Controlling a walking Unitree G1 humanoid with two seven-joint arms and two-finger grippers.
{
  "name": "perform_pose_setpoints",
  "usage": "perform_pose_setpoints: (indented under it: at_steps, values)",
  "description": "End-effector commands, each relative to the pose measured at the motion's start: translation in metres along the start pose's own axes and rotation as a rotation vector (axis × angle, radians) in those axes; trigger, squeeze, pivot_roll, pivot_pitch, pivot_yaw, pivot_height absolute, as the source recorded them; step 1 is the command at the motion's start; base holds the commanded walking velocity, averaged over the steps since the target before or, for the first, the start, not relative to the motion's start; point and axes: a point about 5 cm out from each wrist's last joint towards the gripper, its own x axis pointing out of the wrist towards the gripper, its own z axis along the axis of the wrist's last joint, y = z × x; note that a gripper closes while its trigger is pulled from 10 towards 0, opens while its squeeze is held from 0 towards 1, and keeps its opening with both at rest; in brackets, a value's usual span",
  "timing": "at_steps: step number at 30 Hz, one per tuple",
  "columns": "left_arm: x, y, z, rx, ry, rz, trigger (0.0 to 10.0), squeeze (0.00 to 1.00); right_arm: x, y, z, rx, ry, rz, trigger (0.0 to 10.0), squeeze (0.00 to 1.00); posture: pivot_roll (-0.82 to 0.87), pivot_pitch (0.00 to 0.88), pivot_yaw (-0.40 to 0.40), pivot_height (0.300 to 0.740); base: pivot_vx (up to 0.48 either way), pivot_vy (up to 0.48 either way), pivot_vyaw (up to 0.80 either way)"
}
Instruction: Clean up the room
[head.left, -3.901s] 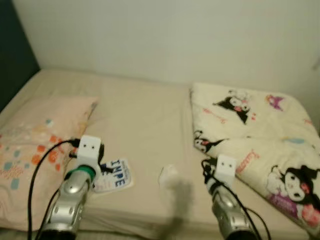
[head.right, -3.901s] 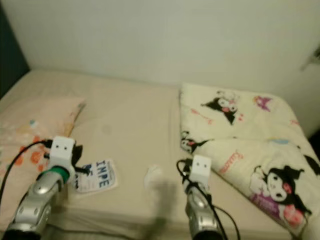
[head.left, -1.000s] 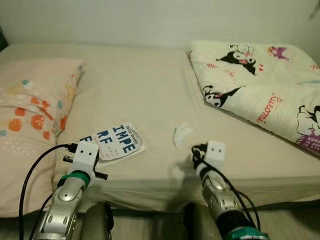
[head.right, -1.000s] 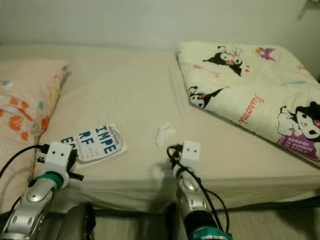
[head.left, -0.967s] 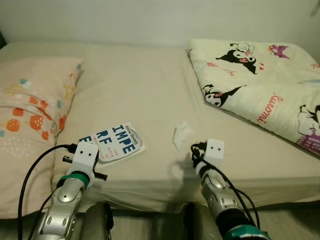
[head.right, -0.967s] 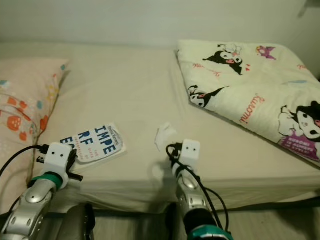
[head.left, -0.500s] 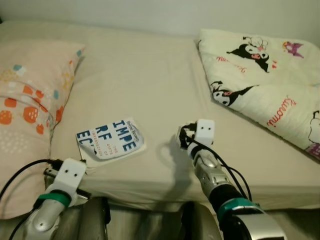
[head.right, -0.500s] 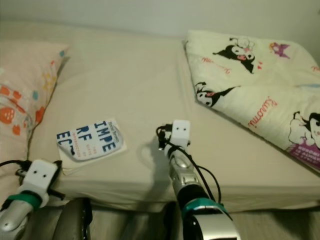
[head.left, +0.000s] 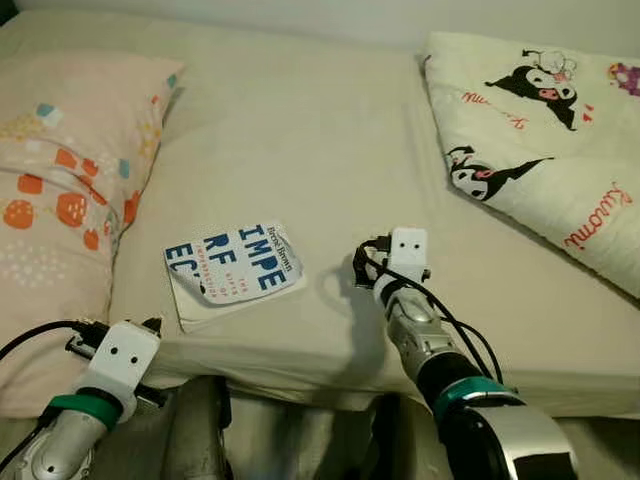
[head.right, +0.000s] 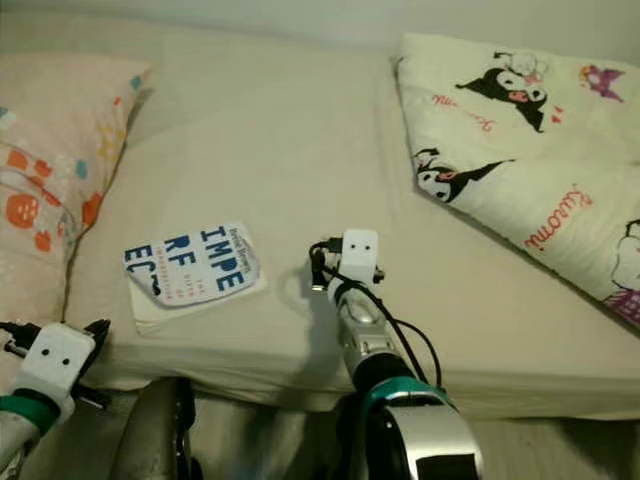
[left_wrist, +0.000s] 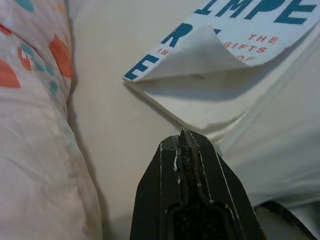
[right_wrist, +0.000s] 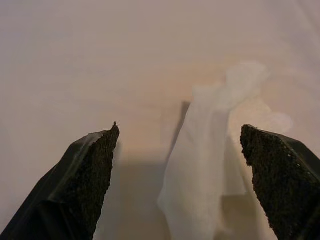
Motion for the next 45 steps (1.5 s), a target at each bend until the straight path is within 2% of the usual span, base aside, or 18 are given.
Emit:
perform_pose_setpoints:
  at_steps: [1, 2, 3, 5, 15, 20, 23, 24, 25, 27, 28, 45]
  values:
    - [-0.005, 0.000, -0.003, -0.003, 0.027, -0.018, 10.0, 0.00, -0.002, 0.003, -0.008, -0.047, 0.045, 0.003, 10.0, 0.90, 0.38, 0.245, -0.055, 0.520, 0.000, 0.000, 0.00]
    - [-0.005, 0.000, -0.003, -0.003, 0.027, -0.018, 10.0, 0.00, -0.002, 0.003, -0.008, -0.047, 0.045, 0.003, 10.0, 0.90, 0.38, 0.245, -0.055, 0.520, 0.000, 0.000, 0.00]
    - [-0.007, 0.000, -0.003, 0.003, 0.031, -0.023, 10.0, 0.00, -0.002, 0.006, -0.010, -0.102, 0.054, 0.011, 10.0, 0.00, 0.38, 0.253, -0.058, 0.520, 0.000, 0.000, 0.00]
    - [-0.011, 0.001, -0.003, 0.012, 0.041, -0.029, 10.0, 0.00, -0.002, 0.008, -0.012, -0.133, 0.069, 0.018, 10.0, 0.00, 0.39, 0.255, -0.058, 0.520, 0.000, 0.000, 0.00]
    - [-0.021, 0.008, -0.003, 0.025, 0.067, -0.028, 10.0, 0.00, -0.003, 0.009, -0.014, -0.141, 0.096, -0.012, 10.0, 0.00, 0.40, 0.249, -0.062, 0.520, 0.000, 0.000, 0.00]
    - [-0.020, 0.011, -0.002, 0.029, 0.074, -0.019, 10.0, 0.00, -0.003, 0.006, -0.016, -0.113, 0.119, -0.049, 10.0, 0.00, 0.39, 0.261, -0.063, 0.520, 0.000, 0.000, 0.00]
    - [-0.020, 0.011, -0.001, 0.029, 0.074, -0.017, 10.0, 0.00, -0.002, 0.004, -0.015, -0.055, 0.129, -0.066, 10.0, 0.00, 0.39, 0.248, -0.063, 0.520, 0.000, 0.000, 0.00]
    - [-0.020, 0.011, -0.001, 0.028, 0.074, -0.016, 10.0, 0.00, -0.002, 0.004, -0.014, -0.033, 0.129, -0.068, 4.1, 0.00, 0.39, 0.252, -0.063, 0.520, 0.000, 0.000, 0.00]
    - [-0.020, 0.012, -0.001, 0.028, 0.077, -0.017, 10.0, 0.00, -0.001, 0.004, -0.013, -0.022, 0.128, -0.069, 1.1, 0.00, 0.39, 0.252, -0.063, 0.520, 0.000, 0.000, 0.00]
    - [-0.021, 0.012, -0.002, 0.028, 0.078, -0.017, 10.0, 0.00, -0.001, 0.003, -0.012, -0.015, 0.126, -0.070, 1.1, 0.00, 0.39, 0.252, -0.063, 0.520, 0.000, 0.000, 0.00]
    - [-0.021, 0.012, -0.002, 0.026, 0.081, -0.016, 10.0, 0.00, -0.001, 0.003, -0.012, -0.004, 0.125, -0.069, 0.0, 0.00, 0.39, 0.249, -0.064, 0.520, 0.000, 0.000, 0.00]
    - [-0.018, 0.010, -0.004, 0.022, 0.095, -0.017, 10.0, 0.00, -0.002, 0.000, -0.016, 0.029, 0.152, -0.087, 0.0, 0.00, 0.39, 0.227, -0.070, 0.520, 0.000, 0.000, 0.00]
